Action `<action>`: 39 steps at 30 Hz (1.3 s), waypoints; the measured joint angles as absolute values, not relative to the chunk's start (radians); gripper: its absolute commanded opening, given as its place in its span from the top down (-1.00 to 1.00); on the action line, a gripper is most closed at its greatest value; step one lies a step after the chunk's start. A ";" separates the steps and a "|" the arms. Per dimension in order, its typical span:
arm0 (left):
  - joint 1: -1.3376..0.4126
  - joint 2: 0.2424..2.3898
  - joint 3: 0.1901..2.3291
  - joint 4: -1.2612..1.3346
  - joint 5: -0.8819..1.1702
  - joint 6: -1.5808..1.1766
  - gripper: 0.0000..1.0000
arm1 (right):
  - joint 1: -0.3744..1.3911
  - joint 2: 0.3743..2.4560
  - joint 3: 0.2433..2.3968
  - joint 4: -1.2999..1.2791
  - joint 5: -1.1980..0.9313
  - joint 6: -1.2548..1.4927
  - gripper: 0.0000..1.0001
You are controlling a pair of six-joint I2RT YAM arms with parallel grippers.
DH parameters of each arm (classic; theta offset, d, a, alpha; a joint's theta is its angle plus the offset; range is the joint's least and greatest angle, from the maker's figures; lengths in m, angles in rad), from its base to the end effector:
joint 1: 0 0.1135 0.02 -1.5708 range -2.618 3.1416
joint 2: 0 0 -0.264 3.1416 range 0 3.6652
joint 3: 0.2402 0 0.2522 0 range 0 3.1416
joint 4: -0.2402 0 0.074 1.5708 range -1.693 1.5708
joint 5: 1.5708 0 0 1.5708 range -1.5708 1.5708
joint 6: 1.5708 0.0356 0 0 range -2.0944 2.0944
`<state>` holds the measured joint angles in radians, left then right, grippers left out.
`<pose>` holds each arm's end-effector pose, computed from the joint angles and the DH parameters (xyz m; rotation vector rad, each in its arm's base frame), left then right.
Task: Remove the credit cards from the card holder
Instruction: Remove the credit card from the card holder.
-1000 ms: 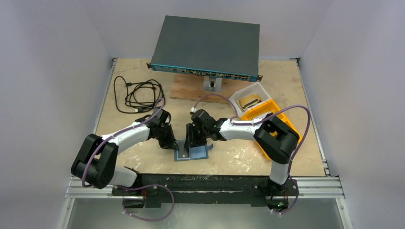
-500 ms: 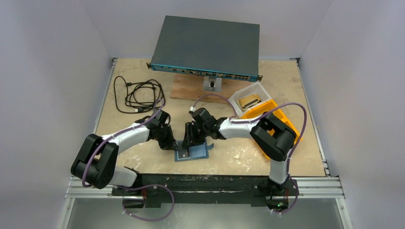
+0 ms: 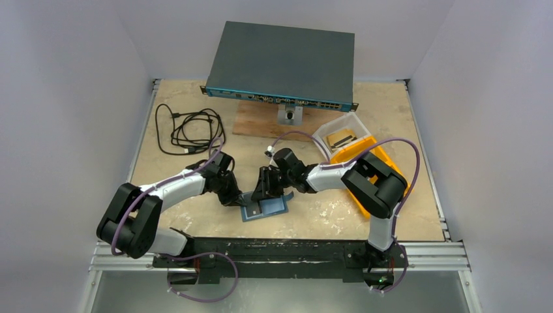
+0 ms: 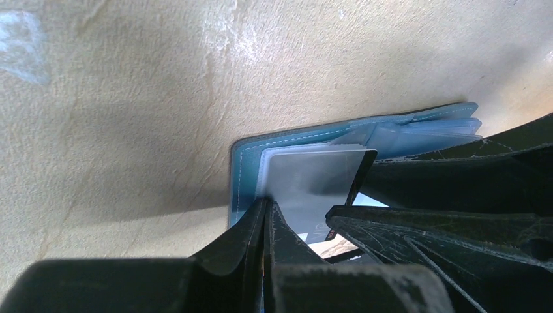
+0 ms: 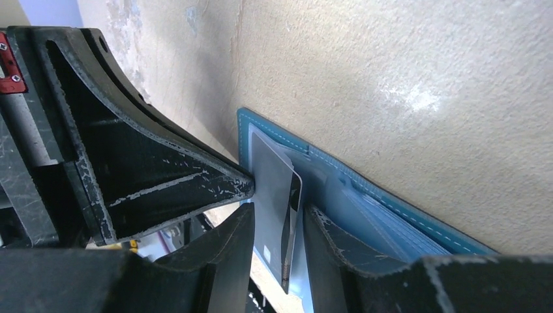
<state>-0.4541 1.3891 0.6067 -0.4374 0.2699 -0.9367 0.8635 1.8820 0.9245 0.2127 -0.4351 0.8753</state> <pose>0.1985 -0.1075 0.1413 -0.6414 2.9059 -0.6481 0.2284 0.2903 0.1270 -0.2402 2.6423 1.2607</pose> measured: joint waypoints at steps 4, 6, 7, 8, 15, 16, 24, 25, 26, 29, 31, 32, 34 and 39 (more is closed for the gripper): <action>-0.454 1.389 0.606 -0.440 0.266 -0.953 1.00 | 0.850 1.879 0.889 0.264 -0.466 0.897 0.35; -0.454 1.389 0.606 -0.440 0.264 -0.960 1.00 | 0.844 1.873 0.871 0.278 -0.476 0.905 0.37; -0.454 1.389 0.606 -0.440 0.264 -0.962 1.00 | 0.843 1.869 0.863 0.283 -0.482 0.908 0.38; -0.454 1.389 0.606 -0.440 0.263 -0.963 1.00 | 0.841 1.866 0.858 0.285 -0.486 0.911 0.41; -0.454 1.388 0.604 -0.440 0.262 -0.970 1.00 | 0.836 1.857 0.829 0.305 -0.495 0.927 0.56; -0.454 1.388 0.604 -0.440 0.262 -0.970 1.00 | 0.836 1.858 0.827 0.308 -0.496 0.929 0.59; -0.454 1.388 0.604 -0.439 0.262 -0.970 1.00 | 0.836 1.858 0.815 0.323 -0.513 0.944 0.68; -0.454 1.388 0.604 -0.439 0.262 -0.970 1.00 | 0.836 1.858 0.815 0.323 -0.513 0.944 0.69; -0.454 1.388 0.604 -0.439 0.262 -0.970 1.00 | 0.836 1.858 0.815 0.323 -0.515 0.945 0.69; -0.454 1.388 0.604 -0.439 0.263 -0.970 1.00 | 0.837 1.858 0.815 0.323 -0.516 0.945 0.74; -0.454 1.388 0.604 -0.439 0.263 -0.970 1.00 | 0.837 1.858 0.815 0.323 -0.515 0.944 0.86; -0.454 1.388 0.604 -0.439 0.263 -0.970 1.00 | 0.837 1.858 0.815 0.323 -0.515 0.942 0.91; -0.454 1.388 0.604 -0.439 0.263 -0.970 1.00 | 0.837 1.858 0.815 0.322 -0.515 0.942 1.00; -0.454 1.388 0.604 -0.440 0.262 -0.970 1.00 | 0.836 1.848 0.815 0.314 -0.512 0.941 1.00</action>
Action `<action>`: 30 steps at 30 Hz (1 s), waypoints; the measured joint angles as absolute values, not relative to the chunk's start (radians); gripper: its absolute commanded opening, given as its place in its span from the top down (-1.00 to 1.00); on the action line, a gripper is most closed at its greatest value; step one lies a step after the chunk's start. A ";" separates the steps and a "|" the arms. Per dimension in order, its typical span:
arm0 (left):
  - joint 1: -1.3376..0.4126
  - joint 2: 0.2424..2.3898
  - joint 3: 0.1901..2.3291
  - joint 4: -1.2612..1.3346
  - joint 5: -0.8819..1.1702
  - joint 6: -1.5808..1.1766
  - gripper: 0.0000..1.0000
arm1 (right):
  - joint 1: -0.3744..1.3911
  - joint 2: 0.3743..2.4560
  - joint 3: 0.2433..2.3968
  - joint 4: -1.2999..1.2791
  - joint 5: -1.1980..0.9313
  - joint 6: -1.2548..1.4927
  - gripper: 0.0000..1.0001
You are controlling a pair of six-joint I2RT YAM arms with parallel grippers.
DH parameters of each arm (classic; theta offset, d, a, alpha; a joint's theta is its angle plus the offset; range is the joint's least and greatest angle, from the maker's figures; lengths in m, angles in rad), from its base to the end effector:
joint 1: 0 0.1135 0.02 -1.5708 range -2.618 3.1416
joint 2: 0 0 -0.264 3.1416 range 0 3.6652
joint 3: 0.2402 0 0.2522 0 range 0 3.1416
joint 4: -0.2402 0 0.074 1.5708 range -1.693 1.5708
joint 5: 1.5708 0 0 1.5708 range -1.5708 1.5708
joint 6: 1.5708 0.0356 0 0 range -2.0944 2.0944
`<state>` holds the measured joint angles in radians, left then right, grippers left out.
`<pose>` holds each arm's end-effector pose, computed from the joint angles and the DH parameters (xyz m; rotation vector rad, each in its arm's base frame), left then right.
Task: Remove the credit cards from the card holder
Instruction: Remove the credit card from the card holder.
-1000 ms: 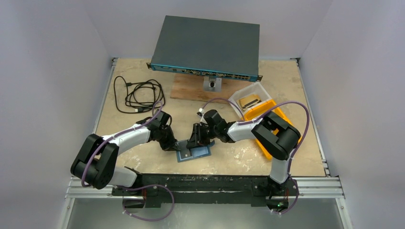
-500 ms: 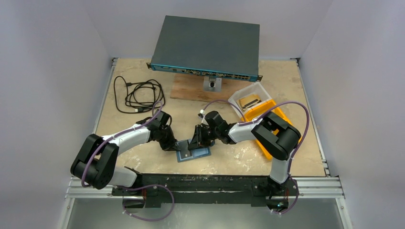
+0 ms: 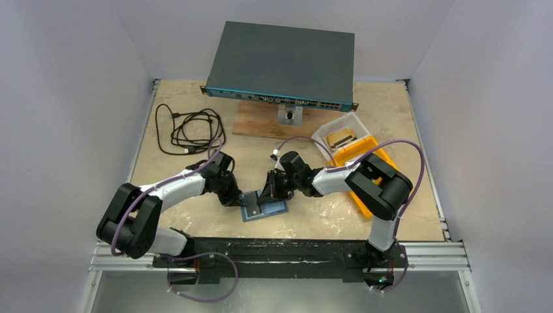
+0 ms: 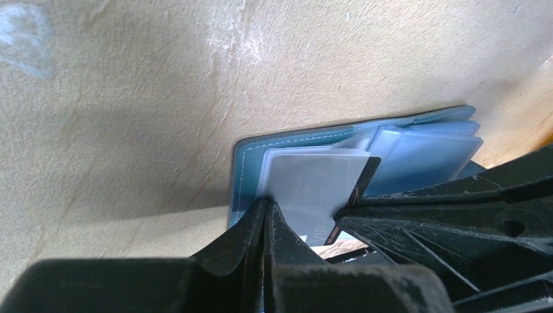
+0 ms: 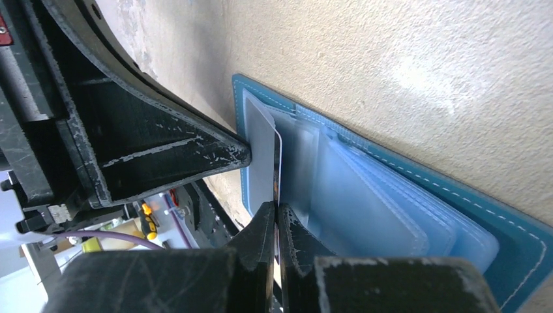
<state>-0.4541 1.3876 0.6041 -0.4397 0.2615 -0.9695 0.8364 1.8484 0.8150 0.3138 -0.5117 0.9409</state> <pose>0.1979 -0.1068 0.1408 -0.6932 2.9003 -0.6387 0.2205 0.2702 0.1184 -0.1752 2.6594 1.3677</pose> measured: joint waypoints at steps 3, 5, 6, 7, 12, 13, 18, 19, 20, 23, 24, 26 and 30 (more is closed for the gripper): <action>-0.457 1.388 0.604 -0.437 0.261 -0.969 1.00 | 0.837 1.830 0.815 0.295 -0.488 0.933 1.00; -0.460 1.388 0.602 -0.432 0.260 -0.970 1.00 | 0.838 1.819 0.815 0.283 -0.479 0.927 1.00; -0.461 1.388 0.601 -0.430 0.261 -0.970 1.00 | 0.838 1.816 0.815 0.279 -0.474 0.925 1.00; -0.461 1.388 0.601 -0.428 0.261 -0.970 1.00 | 0.838 1.814 0.815 0.276 -0.468 0.924 1.00; -0.461 1.385 0.597 -0.421 0.262 -0.970 1.00 | 0.835 1.811 0.805 0.276 -0.458 0.923 1.00; -0.461 1.385 0.596 -0.419 0.262 -0.970 1.00 | 0.834 1.810 0.802 0.276 -0.458 0.923 1.00; -0.461 1.386 0.595 -0.416 0.263 -0.970 1.00 | 0.817 1.792 0.783 0.261 -0.453 0.919 1.00; -0.461 1.386 0.595 -0.416 0.263 -0.970 1.00 | 0.810 1.790 0.778 0.258 -0.452 0.918 1.00; -0.461 1.386 0.595 -0.416 0.263 -0.970 1.00 | 0.808 1.790 0.776 0.257 -0.453 0.917 1.00; -0.461 1.386 0.595 -0.416 0.263 -0.969 1.00 | 0.800 1.790 0.771 0.255 -0.453 0.917 1.00; -0.461 1.386 0.595 -0.416 0.263 -0.969 1.00 | 0.799 1.790 0.770 0.256 -0.454 0.917 1.00; -0.461 1.386 0.595 -0.416 0.264 -0.969 1.00 | 0.799 1.790 0.770 0.256 -0.454 0.917 0.83; -0.460 1.391 0.595 -0.413 0.272 -0.968 1.00 | 0.799 1.790 0.770 0.257 -0.457 0.916 0.44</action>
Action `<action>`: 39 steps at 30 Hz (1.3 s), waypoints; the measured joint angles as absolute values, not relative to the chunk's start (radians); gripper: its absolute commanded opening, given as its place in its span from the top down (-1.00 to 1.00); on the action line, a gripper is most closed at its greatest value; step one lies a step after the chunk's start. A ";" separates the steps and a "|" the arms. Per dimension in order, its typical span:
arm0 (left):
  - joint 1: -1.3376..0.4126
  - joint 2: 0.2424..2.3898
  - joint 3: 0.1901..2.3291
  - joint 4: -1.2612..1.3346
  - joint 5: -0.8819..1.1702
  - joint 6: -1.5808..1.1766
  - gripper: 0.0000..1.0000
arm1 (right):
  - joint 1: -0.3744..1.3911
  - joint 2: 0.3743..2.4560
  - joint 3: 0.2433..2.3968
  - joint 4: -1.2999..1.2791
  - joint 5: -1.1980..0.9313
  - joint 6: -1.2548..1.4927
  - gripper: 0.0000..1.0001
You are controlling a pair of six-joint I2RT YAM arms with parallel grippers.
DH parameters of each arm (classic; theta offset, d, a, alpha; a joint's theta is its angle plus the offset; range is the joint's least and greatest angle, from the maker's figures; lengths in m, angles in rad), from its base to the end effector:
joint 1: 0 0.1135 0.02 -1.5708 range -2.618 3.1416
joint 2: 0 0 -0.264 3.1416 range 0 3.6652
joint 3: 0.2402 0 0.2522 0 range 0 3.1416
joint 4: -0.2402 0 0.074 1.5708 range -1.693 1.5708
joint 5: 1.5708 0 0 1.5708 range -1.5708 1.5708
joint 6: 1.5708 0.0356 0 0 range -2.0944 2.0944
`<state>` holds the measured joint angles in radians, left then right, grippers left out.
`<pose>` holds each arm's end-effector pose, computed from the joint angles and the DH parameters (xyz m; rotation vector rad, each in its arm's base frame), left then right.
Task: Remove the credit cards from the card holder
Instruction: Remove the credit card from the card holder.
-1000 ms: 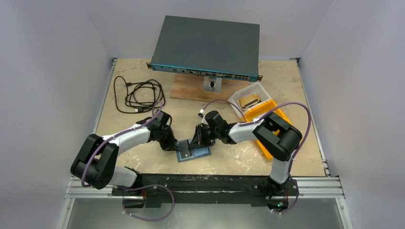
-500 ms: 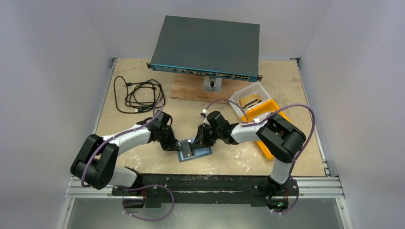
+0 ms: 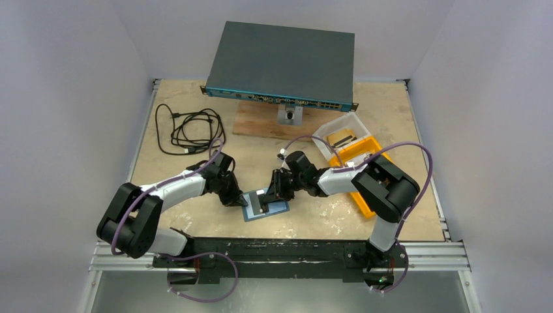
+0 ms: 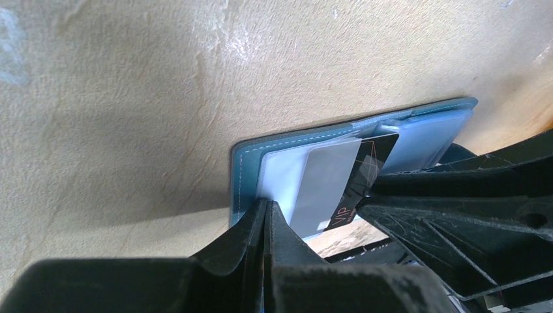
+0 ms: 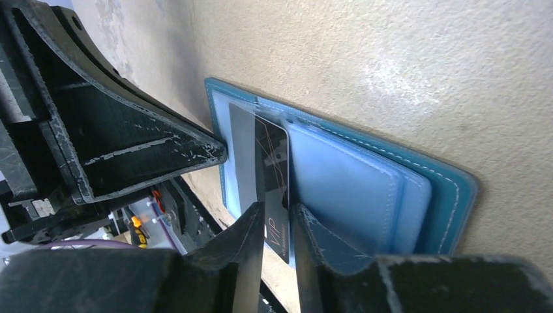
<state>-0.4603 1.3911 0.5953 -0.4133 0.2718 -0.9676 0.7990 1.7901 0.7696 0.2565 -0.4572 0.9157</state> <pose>0.1977 -0.1087 0.1389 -0.6740 2.8963 -0.6632 0.2211 0.2497 0.1205 -0.1085 2.6704 1.2632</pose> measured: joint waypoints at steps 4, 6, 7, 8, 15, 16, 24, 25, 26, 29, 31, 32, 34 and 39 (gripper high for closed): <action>-0.458 1.396 0.597 -0.413 0.277 -0.965 1.00 | 0.800 1.790 0.770 0.276 -0.472 0.915 0.37; -0.458 1.398 0.599 -0.414 0.278 -0.962 1.00 | 0.800 1.792 0.770 0.283 -0.477 0.915 0.37; -0.458 1.399 0.600 -0.415 0.278 -0.961 1.00 | 0.799 1.794 0.770 0.286 -0.481 0.915 0.38; -0.458 1.401 0.602 -0.416 0.279 -0.959 1.00 | 0.799 1.797 0.770 0.292 -0.486 0.915 0.37; -0.458 1.414 0.613 -0.427 0.282 -0.957 1.00 | 0.799 1.816 0.770 0.324 -0.501 0.916 0.52; -0.458 1.415 0.614 -0.428 0.283 -0.957 1.00 | 0.799 1.820 0.770 0.328 -0.502 0.917 0.56; -0.458 1.421 0.620 -0.435 0.284 -0.952 1.00 | 0.797 1.834 0.770 0.333 -0.508 0.920 1.00; -0.458 1.421 0.621 -0.435 0.284 -0.951 1.00 | 0.797 1.834 0.770 0.332 -0.508 0.920 1.00; -0.458 1.421 0.621 -0.436 0.284 -0.951 1.00 | 0.797 1.834 0.770 0.332 -0.508 0.920 1.00; -0.458 1.421 0.621 -0.437 0.283 -0.951 1.00 | 0.794 1.827 0.770 0.325 -0.505 0.919 1.00; -0.458 1.421 0.621 -0.437 0.283 -0.951 1.00 | 0.791 1.808 0.768 0.306 -0.492 0.916 1.00; -0.458 1.421 0.621 -0.437 0.283 -0.951 1.00 | 0.789 1.798 0.766 0.298 -0.487 0.914 1.00; -0.458 1.421 0.621 -0.437 0.283 -0.951 1.00 | 0.784 1.773 0.762 0.280 -0.477 0.908 1.00; -0.458 1.420 0.621 -0.437 0.283 -0.950 1.00 | 0.760 1.707 0.746 0.230 -0.438 0.888 1.00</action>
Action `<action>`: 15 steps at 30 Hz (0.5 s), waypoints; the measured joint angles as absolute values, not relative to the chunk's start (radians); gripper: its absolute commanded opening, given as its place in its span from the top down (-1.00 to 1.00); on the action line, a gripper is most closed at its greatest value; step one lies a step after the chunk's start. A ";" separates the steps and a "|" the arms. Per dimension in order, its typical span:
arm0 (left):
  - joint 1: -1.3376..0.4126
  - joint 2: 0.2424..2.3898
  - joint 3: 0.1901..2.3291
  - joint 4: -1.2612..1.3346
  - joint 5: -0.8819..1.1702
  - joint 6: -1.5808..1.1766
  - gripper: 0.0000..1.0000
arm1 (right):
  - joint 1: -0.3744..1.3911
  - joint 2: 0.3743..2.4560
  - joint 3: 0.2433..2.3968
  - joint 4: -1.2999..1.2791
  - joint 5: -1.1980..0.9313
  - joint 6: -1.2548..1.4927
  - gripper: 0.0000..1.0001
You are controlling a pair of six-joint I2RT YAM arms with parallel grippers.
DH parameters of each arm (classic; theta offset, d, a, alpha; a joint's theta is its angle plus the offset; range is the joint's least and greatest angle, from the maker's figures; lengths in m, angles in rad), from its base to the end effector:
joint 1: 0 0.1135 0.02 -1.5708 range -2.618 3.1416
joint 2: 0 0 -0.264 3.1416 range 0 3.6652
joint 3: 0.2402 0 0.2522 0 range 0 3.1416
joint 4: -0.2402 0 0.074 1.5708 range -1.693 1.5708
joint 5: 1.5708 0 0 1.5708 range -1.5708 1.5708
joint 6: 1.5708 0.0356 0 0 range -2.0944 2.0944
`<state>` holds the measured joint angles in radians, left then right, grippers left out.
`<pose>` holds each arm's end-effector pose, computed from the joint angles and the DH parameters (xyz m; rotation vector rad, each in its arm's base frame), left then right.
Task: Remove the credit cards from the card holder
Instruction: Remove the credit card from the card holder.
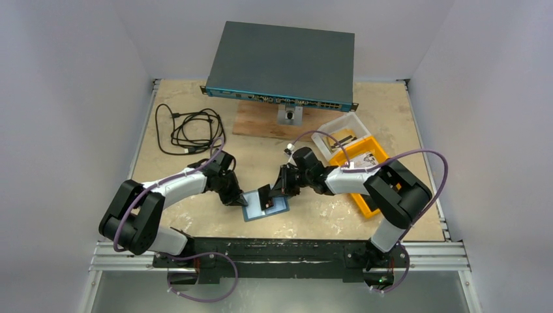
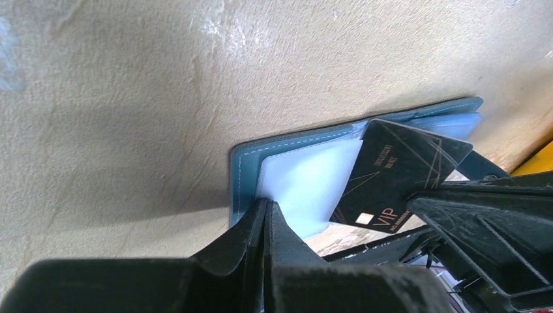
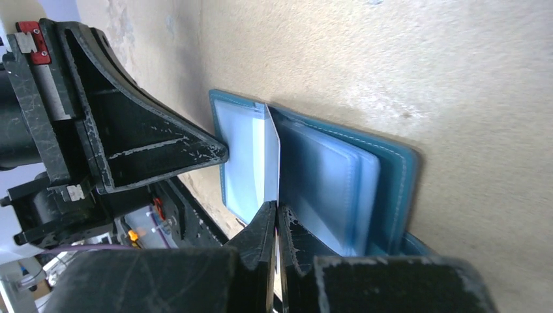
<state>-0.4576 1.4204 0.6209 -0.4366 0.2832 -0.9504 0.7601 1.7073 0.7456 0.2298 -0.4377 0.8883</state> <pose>0.2017 -0.1104 0.1385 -0.6614 2.9261 -0.6538 0.2247 0.2344 0.1375 -0.0907 2.6097 1.2430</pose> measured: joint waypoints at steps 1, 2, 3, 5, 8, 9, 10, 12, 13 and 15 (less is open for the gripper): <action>-0.458 1.420 0.621 -0.437 0.283 -0.950 1.00 | 0.756 1.699 0.743 0.219 -0.433 0.884 1.00; -0.458 1.419 0.620 -0.437 0.283 -0.950 1.00 | 0.751 1.691 0.741 0.208 -0.427 0.879 1.00; -0.458 1.418 0.620 -0.437 0.282 -0.950 1.00 | 0.748 1.681 0.738 0.196 -0.423 0.875 1.00; -0.458 1.415 0.620 -0.436 0.282 -0.950 1.00 | 0.742 1.661 0.731 0.176 -0.411 0.870 1.00; -0.459 1.409 0.619 -0.437 0.280 -0.949 1.00 | 0.737 1.630 0.728 0.144 -0.404 0.862 1.00; -0.459 1.406 0.619 -0.437 0.278 -0.947 1.00 | 0.735 1.620 0.728 0.133 -0.402 0.859 1.00; -0.461 1.402 0.619 -0.439 0.276 -0.942 0.95 | 0.735 1.612 0.728 0.124 -0.401 0.857 1.00; -0.461 1.392 0.621 -0.456 0.267 -0.928 0.84 | 0.734 1.589 0.728 0.104 -0.395 0.852 1.00; -0.462 1.385 0.625 -0.472 0.260 -0.920 0.79 | 0.733 1.577 0.728 0.093 -0.389 0.850 1.00; -0.464 1.372 0.646 -0.514 0.252 -0.903 0.66 | 0.733 1.555 0.728 0.072 -0.382 0.847 1.00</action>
